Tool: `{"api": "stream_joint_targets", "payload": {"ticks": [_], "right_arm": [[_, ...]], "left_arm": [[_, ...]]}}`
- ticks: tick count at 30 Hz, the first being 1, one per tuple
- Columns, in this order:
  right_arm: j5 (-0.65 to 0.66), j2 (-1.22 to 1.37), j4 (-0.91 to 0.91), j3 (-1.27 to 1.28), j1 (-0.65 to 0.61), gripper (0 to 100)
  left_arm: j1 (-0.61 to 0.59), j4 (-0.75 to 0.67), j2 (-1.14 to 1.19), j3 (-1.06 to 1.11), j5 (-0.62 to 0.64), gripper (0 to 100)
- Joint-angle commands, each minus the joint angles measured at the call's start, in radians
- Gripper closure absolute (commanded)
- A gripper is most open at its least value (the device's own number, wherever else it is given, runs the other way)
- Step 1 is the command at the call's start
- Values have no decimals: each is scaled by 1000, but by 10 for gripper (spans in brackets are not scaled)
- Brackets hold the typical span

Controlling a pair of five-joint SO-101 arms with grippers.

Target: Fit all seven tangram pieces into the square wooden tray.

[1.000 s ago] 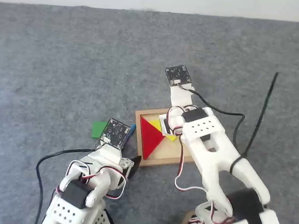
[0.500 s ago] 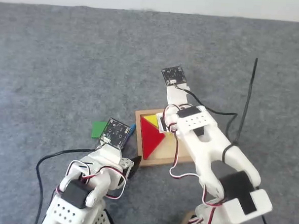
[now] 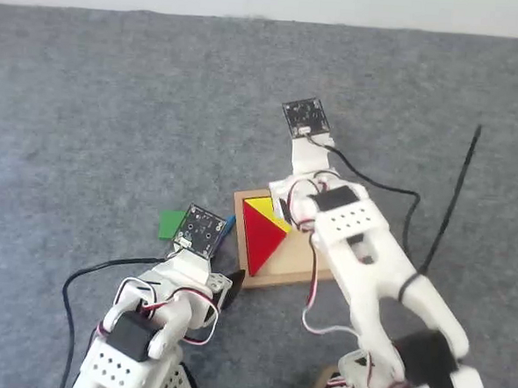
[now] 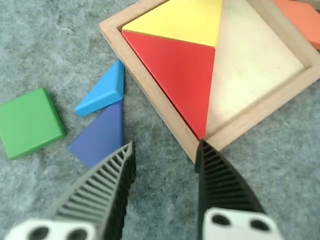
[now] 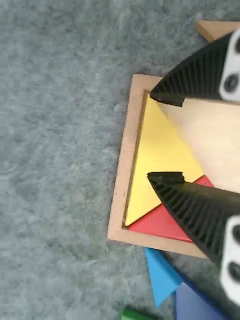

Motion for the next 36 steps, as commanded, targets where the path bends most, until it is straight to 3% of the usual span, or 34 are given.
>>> {"api": "stream_joint_targets", "payload": {"ticks": [1, 8, 20, 27, 36], "right_arm": [[11, -99, -31, 57, 12, 786], [12, -1, -33, 97, 77, 786], [12, 265, -28, -81, 145, 792], [12, 265, -30, -89, 150, 944], [12, 269, -39, -155, 265, 954]], "left_arm": [[5, 6, -18, -8, -3, 804], [5, 6, -18, -8, -3, 804], [5, 6, -18, -8, -3, 804], [5, 6, -18, -8, -3, 804], [5, 6, -18, -8, -3, 804]]}}
